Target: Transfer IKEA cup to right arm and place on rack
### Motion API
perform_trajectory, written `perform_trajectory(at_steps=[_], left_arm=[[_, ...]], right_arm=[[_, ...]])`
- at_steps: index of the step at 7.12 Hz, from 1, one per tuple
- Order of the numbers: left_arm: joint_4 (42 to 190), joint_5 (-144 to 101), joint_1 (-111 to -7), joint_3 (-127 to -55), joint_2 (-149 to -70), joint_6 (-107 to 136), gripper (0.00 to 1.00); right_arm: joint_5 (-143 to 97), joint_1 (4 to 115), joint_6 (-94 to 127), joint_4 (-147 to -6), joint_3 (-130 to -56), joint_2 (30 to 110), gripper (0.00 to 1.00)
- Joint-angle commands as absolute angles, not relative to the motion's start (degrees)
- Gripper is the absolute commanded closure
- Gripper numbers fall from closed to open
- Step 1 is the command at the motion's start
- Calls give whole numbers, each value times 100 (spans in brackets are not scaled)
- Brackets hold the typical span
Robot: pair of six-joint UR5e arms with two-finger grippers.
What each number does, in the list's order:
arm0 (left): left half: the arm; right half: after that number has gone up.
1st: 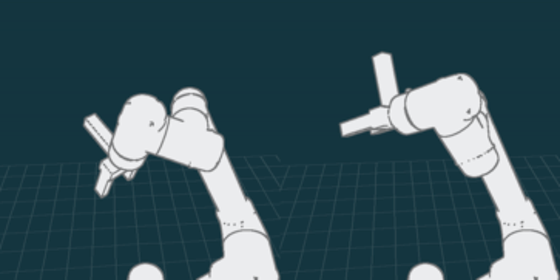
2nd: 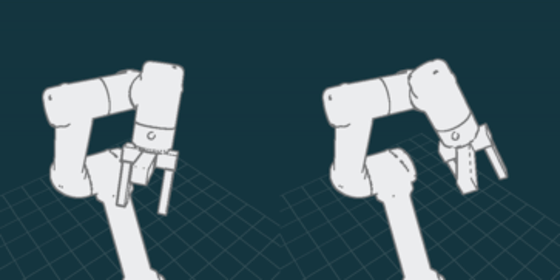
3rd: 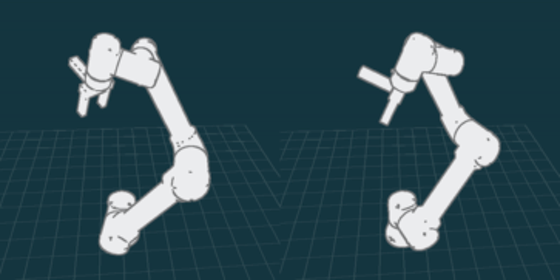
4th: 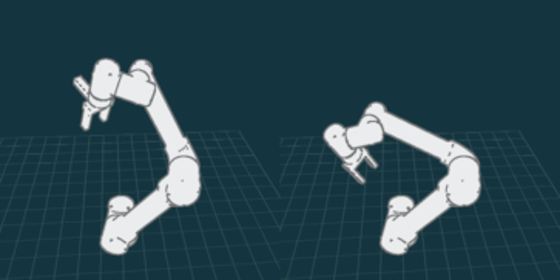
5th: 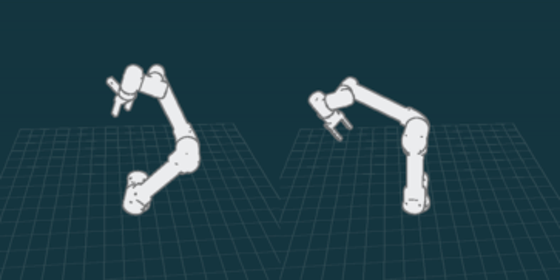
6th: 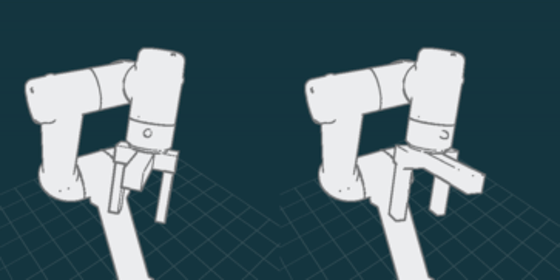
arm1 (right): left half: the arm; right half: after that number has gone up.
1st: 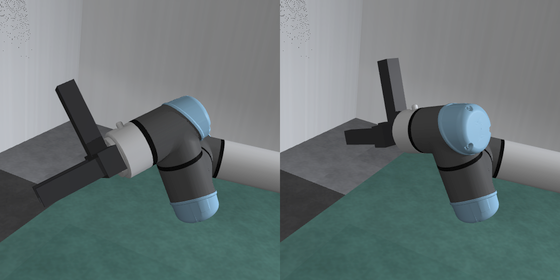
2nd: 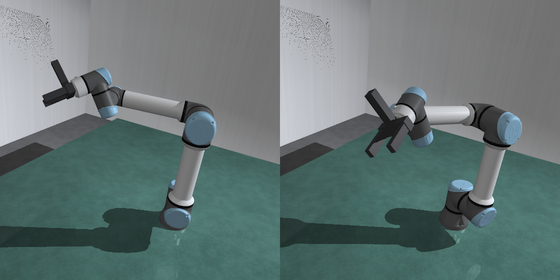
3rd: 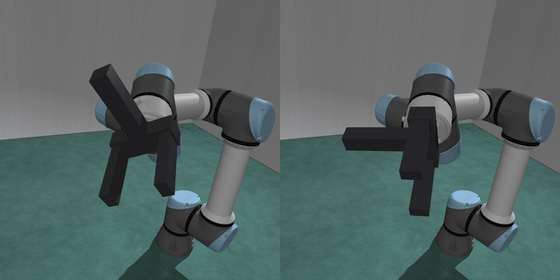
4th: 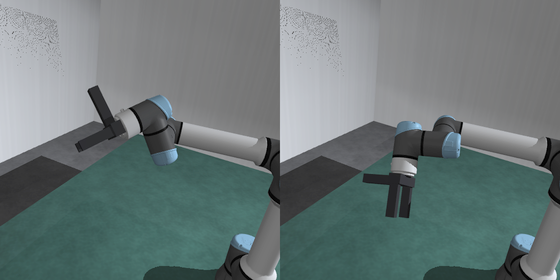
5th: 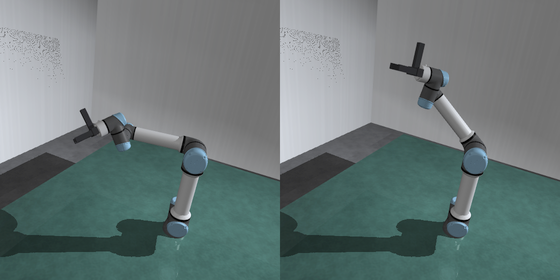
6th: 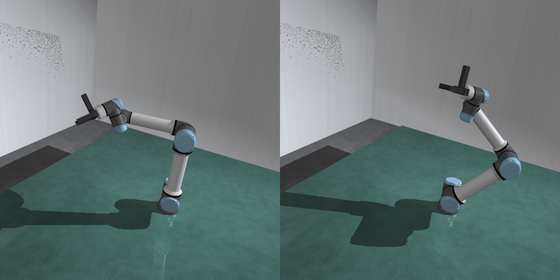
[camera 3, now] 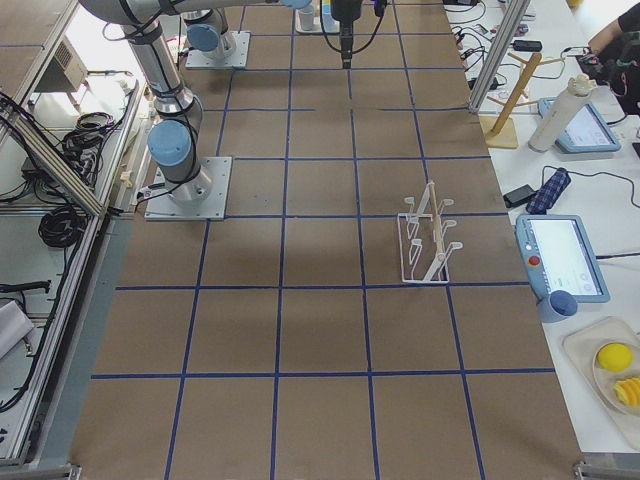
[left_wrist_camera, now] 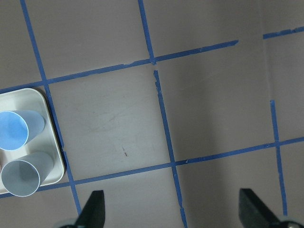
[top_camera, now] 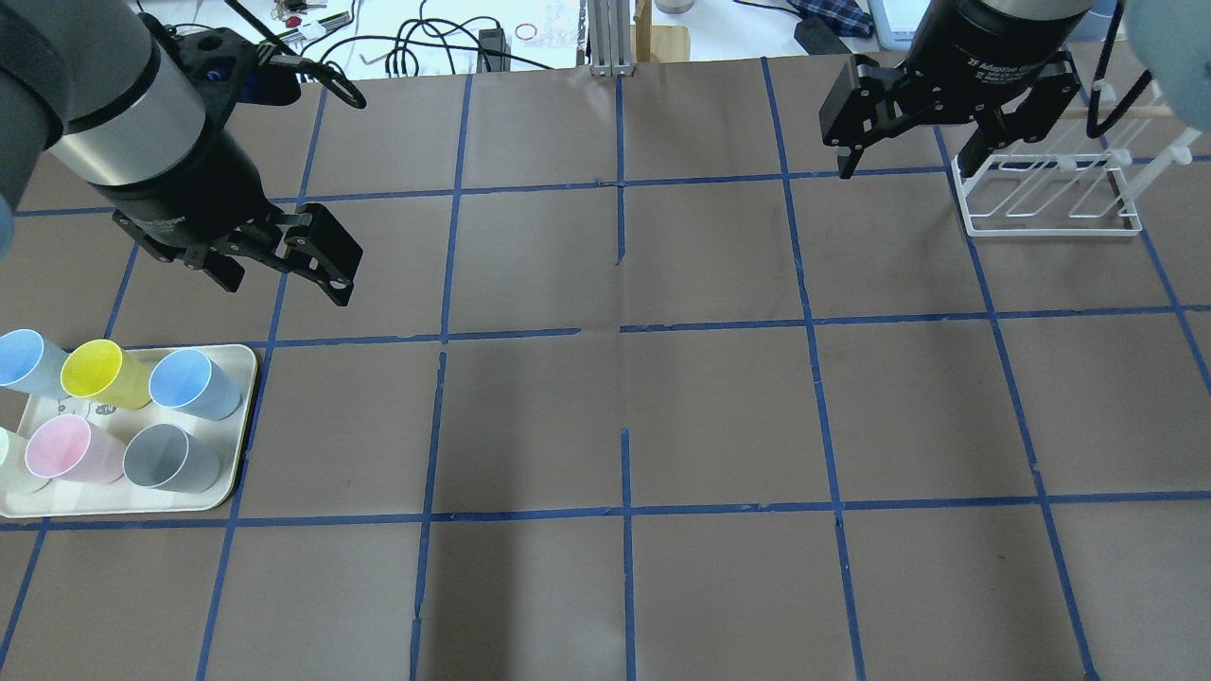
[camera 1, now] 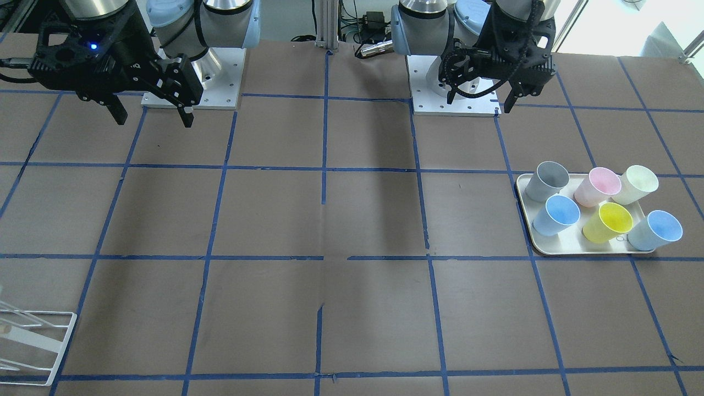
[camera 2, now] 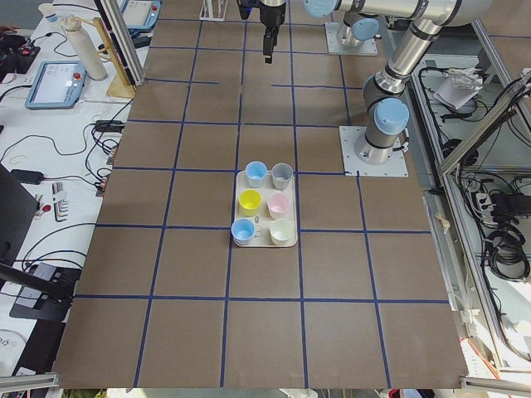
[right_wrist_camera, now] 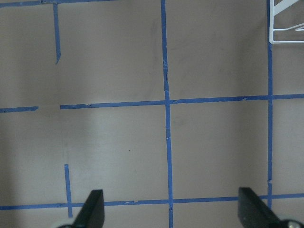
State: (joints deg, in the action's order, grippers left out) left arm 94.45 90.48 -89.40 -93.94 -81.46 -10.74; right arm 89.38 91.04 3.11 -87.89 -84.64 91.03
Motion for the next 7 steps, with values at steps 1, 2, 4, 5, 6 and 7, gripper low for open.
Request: perform_trajectory(at_steps=[1, 2, 4, 5, 6, 7], left_arm=[[9509, 9035, -8938, -9334, -8060, -1063, 0], [9449, 9009, -8921, -9421, -8042, -1063, 0], [9457, 9035, -8860, -9509, -8068, -1116, 0], [9440, 9035, -8633, -9597, -8181, -1151, 0], [9413, 9026, -8405, -9676, -8226, -1160, 0], [9378, 9026, -8141, -9685, -8218, -1317, 0]], right_arm=[[8938, 9088, 308, -8780, -8464, 9097, 0], [8938, 9088, 308, -8780, -8464, 9097, 0], [8930, 9097, 308, -8780, -8473, 9105, 0], [8930, 9097, 299, -8789, -8473, 9097, 0], [8938, 9097, 299, -8780, -8473, 9114, 0], [8930, 9105, 203, -8798, -8473, 9132, 0]])
